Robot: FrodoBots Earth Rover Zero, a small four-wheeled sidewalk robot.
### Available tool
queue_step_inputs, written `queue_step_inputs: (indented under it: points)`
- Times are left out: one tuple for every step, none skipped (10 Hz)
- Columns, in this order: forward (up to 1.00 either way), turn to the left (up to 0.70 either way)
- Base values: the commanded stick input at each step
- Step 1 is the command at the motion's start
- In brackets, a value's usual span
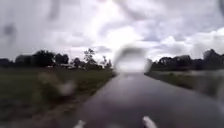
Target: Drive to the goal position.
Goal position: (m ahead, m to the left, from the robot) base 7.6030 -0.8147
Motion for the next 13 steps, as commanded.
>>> queue_step_inputs:
  points:
    - [0.85, -0.32]
    - [0.85, -0.05]
    - [0.85, 0.0]
    - [0.85, 0.0]
    - [0.85, 0.0]
    - [0.85, 0.0]
    - [0.85, 0.0]
    - [0.85, -0.21]
    - [0.85, -0.34]
    - [0.85, -0.3]
    - [0.85, 0.0]
    - [0.85, 0.0]
    - [0.85, 0.0]
